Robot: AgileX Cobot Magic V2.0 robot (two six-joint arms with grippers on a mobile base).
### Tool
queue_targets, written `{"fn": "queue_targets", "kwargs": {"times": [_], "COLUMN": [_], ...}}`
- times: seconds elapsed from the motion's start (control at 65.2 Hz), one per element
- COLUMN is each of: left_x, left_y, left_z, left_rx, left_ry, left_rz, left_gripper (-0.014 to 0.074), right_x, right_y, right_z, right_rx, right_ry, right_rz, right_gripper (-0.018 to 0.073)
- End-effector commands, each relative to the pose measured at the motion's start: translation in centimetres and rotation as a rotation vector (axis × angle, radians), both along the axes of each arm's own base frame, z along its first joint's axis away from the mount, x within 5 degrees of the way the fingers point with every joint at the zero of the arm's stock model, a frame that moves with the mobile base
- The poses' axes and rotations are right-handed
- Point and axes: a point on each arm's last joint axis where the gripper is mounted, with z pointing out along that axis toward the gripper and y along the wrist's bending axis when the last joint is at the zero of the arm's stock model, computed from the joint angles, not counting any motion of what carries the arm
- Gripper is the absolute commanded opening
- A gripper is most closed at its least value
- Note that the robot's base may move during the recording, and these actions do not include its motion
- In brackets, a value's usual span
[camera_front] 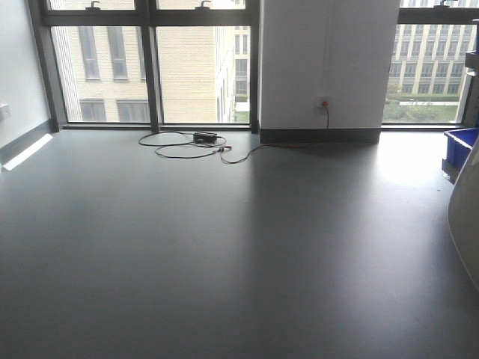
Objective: Move white bin to right shelf second layer
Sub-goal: 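Turn the base toward the roller shelf rack with blue crates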
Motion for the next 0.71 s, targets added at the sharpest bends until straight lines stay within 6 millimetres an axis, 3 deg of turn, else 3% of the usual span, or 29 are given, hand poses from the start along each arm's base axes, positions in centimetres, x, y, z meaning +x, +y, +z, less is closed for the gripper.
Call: {"fn": "queue_targets", "kwargs": {"times": [0.0, 0.69], "left_x": [0.03, 0.03], "left_y": [0.03, 0.03], "left_z": [-0.41, -0.41], "left_rx": [-0.01, -0.01], "left_ry": [-0.06, -0.06], "left_rz": [0.002, 0.002], "left_gripper": [0.0085, 0.0085], "right_x": [0.43, 0.48], "right_y": [-0.05, -0.05], "right_z": [1.13, 1.11], "right_rx": [0.007, 0.005], "right_ry": [-0.079, -0.078], "right_rz": [-0.005, -0.005], "right_gripper": [0.0052, 0.0052]}}
